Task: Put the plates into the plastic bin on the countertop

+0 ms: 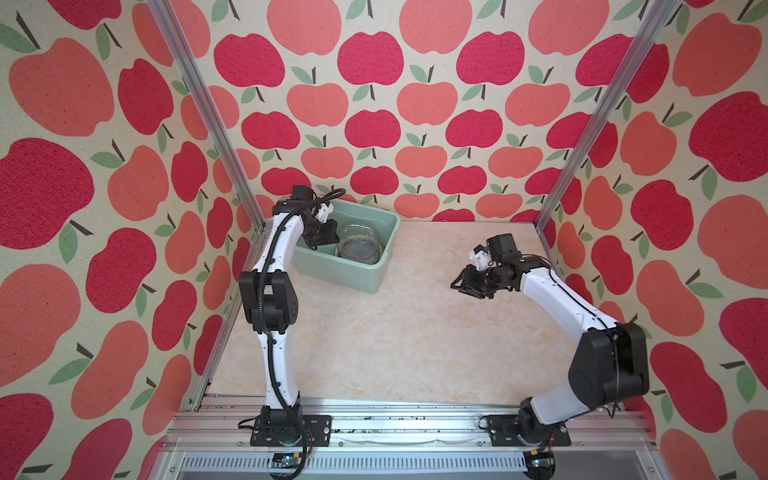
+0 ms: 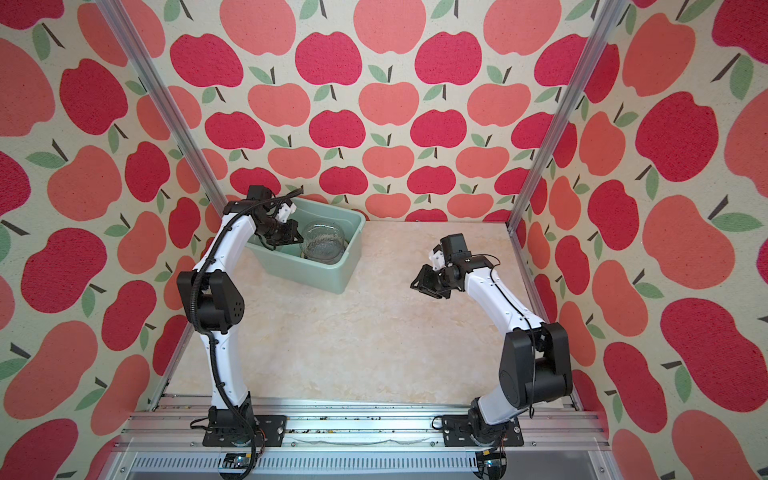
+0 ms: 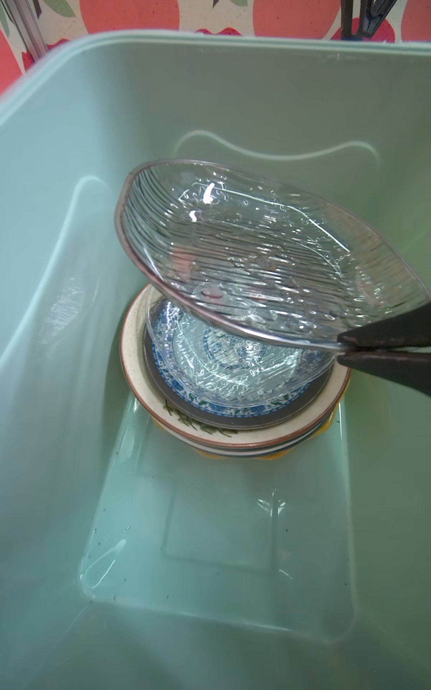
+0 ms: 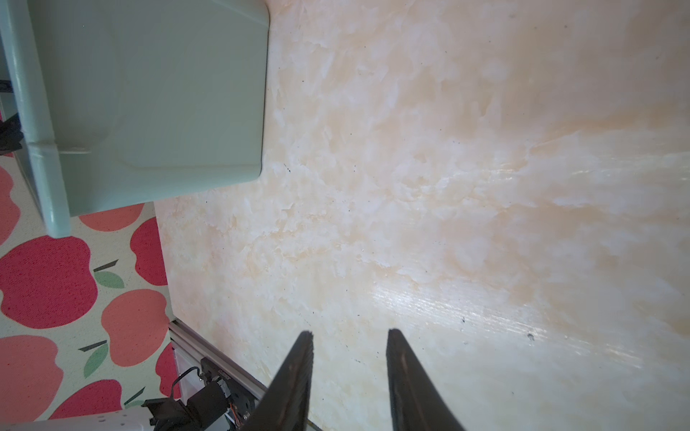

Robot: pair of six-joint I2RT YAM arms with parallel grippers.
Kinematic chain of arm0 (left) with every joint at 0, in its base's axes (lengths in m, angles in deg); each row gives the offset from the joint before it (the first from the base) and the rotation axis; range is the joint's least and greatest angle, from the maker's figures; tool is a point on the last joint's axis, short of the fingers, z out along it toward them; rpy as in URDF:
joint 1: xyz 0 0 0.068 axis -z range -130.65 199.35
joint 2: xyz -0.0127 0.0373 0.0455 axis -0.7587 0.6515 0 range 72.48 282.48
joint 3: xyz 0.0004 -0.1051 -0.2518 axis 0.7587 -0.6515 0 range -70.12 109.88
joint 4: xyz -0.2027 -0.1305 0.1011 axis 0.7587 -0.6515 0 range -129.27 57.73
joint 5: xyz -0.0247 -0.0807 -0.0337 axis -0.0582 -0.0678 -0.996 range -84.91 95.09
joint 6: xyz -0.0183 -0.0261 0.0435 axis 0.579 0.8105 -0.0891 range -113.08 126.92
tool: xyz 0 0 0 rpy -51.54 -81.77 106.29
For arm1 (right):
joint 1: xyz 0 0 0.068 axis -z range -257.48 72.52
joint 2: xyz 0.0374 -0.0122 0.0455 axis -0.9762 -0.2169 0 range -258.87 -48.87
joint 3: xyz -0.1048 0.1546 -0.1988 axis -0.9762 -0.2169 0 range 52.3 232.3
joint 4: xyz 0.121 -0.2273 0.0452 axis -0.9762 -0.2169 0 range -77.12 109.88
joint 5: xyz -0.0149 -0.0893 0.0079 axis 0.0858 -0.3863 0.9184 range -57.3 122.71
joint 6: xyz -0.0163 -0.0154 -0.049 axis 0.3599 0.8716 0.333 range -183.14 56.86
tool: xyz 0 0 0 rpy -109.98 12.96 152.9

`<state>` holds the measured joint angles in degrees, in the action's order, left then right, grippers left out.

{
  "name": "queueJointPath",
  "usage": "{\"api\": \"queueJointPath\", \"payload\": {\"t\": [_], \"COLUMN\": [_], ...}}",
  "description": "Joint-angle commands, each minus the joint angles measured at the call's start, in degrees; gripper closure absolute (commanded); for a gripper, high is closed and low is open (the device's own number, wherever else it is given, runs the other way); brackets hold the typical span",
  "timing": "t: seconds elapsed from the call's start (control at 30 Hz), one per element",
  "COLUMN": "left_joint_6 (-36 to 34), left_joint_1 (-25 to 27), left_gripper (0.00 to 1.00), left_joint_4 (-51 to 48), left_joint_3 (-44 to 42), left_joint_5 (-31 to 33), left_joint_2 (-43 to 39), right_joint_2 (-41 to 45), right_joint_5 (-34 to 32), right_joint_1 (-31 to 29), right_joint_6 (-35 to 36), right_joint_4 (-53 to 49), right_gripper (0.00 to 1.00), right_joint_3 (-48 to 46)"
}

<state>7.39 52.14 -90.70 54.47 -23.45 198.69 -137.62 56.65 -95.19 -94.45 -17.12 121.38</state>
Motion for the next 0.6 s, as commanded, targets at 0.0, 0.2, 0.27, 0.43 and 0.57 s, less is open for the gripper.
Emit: {"api": "queueJointPath", "payload": {"t": [0.0,0.2,0.27,0.43,0.57], "left_joint_6": [-1.4,-1.8,-1.4,-1.4,-1.1], "left_joint_1": [1.4,2.5,2.6,3.0,3.1], "left_gripper": [1.0,1.0,1.0,0.98,0.92], "left_joint_4": [0.5,-0.6,-0.7,-0.5,-0.9], "left_joint_3": [2.4,4.1,4.3,4.3,4.4], "left_joint_5": [0.4,3.5,4.2,4.6,5.2], "left_joint_2": [2.0,5.0,5.5,6.5,6.6], "right_joint_2": [-0.7,-0.9,-0.9,-1.5,-1.8], "right_joint_5": [1.3,1.3,1.3,1.5,1.5], "right_joint_1": [-0.2,-0.1,-0.1,-0.1,0.0], "right_joint_6": [0.2,0.3,0.3,0.4,0.4], "right_joint_4": [1.6,1.9,1.9,2.1,2.2], "right_gripper": [0.64,0.64,0.64,0.64,0.64], "right_joint_3": [0.2,0.1,0.1,0.5,1.1]}}
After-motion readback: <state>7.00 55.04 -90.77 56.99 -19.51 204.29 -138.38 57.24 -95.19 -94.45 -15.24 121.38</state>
